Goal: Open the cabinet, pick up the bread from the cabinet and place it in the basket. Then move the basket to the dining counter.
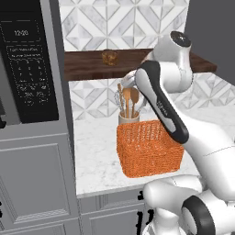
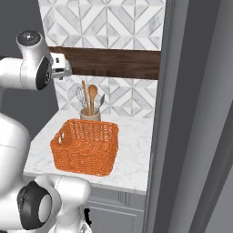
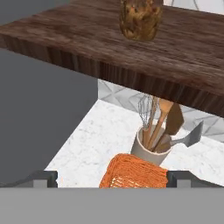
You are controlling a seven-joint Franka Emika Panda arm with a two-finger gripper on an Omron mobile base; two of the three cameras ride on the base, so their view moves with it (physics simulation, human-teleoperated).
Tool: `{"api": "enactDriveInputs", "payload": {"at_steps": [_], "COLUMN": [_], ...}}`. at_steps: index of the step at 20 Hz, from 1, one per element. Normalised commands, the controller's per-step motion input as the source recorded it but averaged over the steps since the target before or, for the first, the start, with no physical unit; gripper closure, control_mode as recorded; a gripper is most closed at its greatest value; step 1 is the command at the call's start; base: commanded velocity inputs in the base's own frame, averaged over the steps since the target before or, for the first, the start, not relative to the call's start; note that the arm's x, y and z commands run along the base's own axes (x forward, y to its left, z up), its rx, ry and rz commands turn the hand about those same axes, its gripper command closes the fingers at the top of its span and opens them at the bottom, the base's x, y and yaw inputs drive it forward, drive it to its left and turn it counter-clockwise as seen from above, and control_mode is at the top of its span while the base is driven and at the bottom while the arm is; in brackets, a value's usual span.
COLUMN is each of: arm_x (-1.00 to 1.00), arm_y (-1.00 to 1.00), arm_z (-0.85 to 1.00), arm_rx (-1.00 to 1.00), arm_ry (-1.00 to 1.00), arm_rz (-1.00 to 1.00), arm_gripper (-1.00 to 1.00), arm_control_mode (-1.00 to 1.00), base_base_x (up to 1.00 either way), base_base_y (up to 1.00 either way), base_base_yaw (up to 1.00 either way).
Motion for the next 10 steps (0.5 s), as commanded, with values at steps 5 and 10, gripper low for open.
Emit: {"api": "enactDriveInputs", "payload": {"at_steps": [5, 10], "arm_x": [0.48, 0.28], "arm_y": [0.06, 0.01], "arm_z": [0.62, 0.28], "arm_rx": [0.0, 0.0], "arm_ry": [-0.01, -0.01], "arm_rz": [0.08, 0.0], "arm_gripper": [-1.0, -1.0], "arm_control_mode": [-1.0, -1.0], "base_base_x": [0.0, 0.0], "base_base_y": [0.0, 0.0], "base_base_yaw": [0.0, 0.0]}}
